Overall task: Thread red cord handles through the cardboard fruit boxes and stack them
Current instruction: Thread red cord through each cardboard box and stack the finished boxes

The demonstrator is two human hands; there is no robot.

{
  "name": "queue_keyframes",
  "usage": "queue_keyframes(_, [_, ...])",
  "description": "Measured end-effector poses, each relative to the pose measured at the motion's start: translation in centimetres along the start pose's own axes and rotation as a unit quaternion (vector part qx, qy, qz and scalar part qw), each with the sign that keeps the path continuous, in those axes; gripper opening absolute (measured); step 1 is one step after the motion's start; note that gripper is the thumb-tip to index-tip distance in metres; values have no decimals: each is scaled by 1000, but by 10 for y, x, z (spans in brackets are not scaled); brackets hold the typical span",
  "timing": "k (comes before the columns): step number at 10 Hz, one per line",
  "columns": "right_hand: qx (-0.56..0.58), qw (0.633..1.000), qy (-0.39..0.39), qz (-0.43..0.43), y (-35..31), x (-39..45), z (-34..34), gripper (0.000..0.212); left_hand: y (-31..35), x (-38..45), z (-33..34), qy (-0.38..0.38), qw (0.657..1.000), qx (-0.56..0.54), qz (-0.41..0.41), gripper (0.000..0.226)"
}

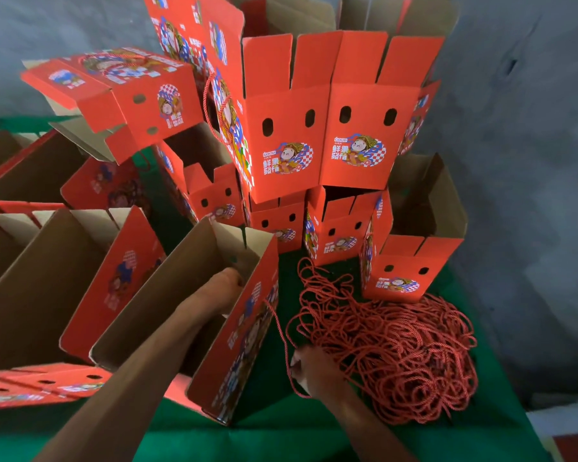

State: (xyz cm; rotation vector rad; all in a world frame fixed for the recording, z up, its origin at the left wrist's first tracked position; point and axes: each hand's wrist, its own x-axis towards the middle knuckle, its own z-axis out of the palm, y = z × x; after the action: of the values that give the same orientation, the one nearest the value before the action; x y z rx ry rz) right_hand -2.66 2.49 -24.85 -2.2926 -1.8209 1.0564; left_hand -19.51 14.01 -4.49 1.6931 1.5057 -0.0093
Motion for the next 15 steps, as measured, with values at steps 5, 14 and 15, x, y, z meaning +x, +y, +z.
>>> queue_keyframes(5, [377,906,118,-156,-42,-29,-51,9,-39,-40,-10,-193,969,-147,-39,45])
queue_keyframes(14, [228,934,150,-231,-48,-41,-62,12,-47,-18,5,-190,937,-292,-19,85])
queue_keyframes(15, [272,936,94,-202,-46,-42,-65,14,-41,-19,12,-192,960,-202,15,48])
